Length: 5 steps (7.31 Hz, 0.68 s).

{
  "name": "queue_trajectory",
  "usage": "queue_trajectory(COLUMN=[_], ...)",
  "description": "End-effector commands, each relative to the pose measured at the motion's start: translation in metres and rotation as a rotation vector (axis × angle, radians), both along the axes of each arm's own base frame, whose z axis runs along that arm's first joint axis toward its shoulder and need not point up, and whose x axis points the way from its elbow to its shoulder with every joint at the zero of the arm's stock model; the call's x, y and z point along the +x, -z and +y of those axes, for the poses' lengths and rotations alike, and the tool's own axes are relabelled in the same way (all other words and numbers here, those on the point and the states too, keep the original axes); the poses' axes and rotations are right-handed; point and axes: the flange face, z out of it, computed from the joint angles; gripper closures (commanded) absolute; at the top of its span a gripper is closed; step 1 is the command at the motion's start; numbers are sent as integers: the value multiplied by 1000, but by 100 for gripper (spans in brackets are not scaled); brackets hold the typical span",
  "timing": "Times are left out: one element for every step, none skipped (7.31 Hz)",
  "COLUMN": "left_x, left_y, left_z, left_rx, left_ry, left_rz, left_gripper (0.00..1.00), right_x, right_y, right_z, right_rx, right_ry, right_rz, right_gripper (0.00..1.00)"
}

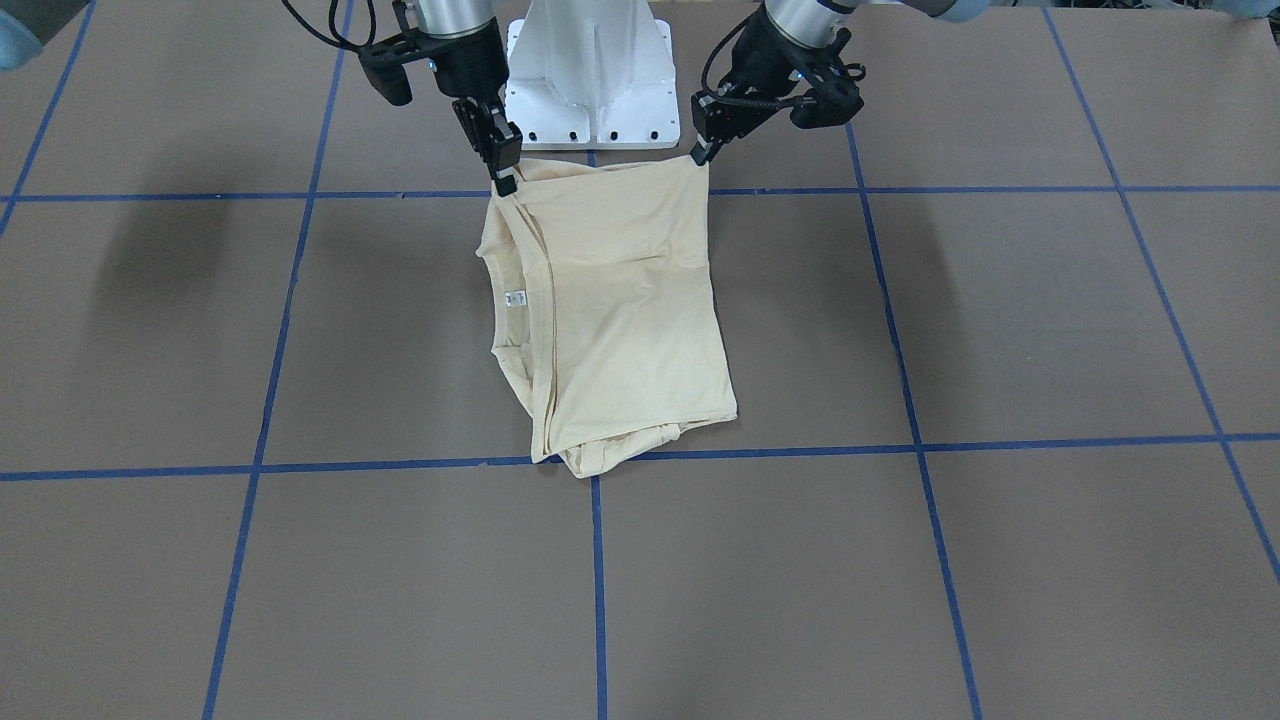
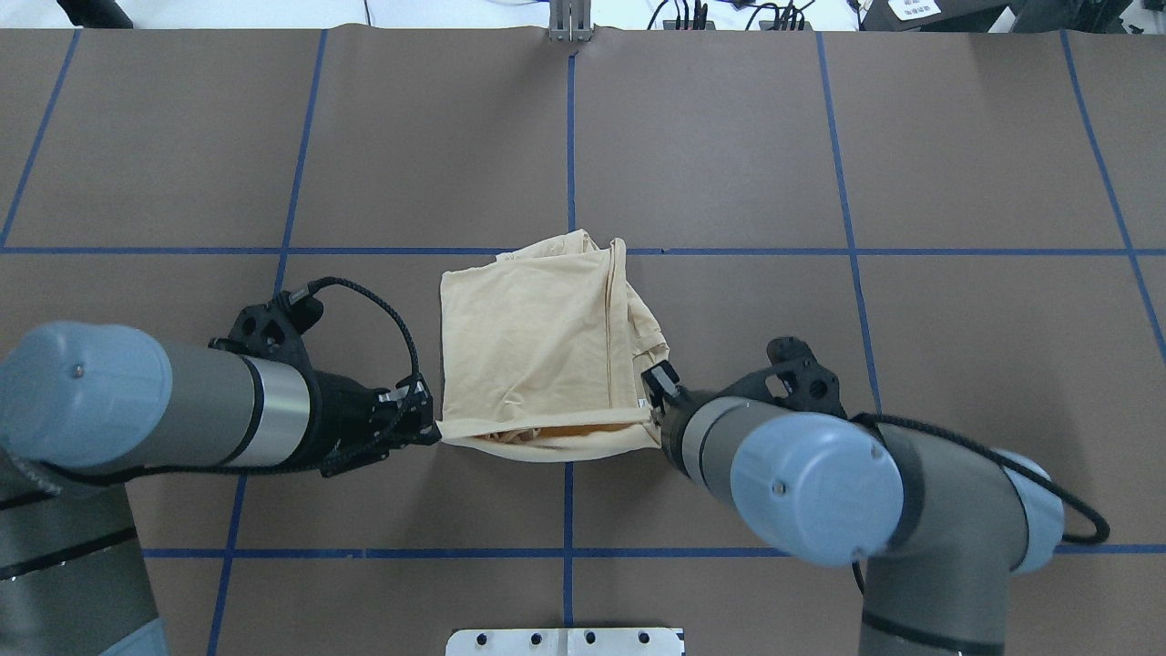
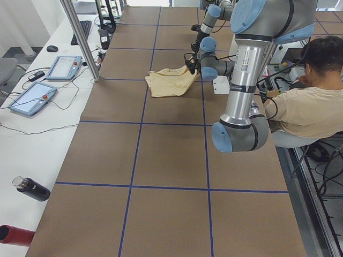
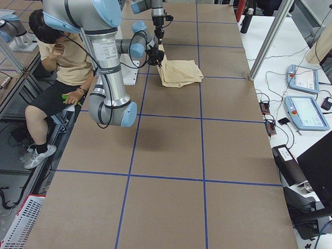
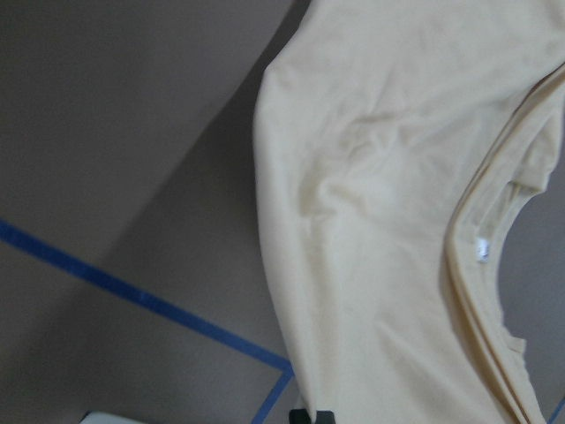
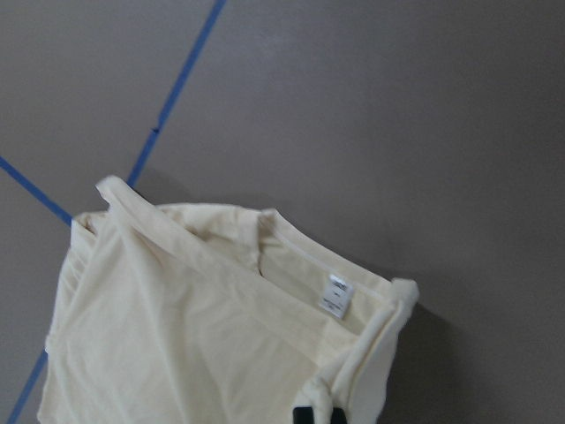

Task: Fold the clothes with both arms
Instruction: 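Grasp both near corners and fold the shirt in half away from the robot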

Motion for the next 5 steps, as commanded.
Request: queue_trajectory(left_x=[20, 30, 33, 39, 55], left_y=[-14, -12, -27, -37, -46], left_z=[-82, -110, -129, -146, -162], left_rx=[60, 80, 90, 104, 107], left_ry=[48, 69, 82, 99, 106], left_rz=[-76, -92, -106, -84, -82], left_gripper=[100, 100, 100, 100, 100], right_x=[-20, -31, -43, -53, -63], right_y=[-6, -16, -21, -28, -33], right_z=[-87, -116, -135, -155, -182], right_rx=[12, 24, 34, 32, 40], right_ry=[0, -7, 2, 22, 40], right_rz=[41, 18, 38, 75, 86], right_gripper=[100, 100, 100, 100, 100])
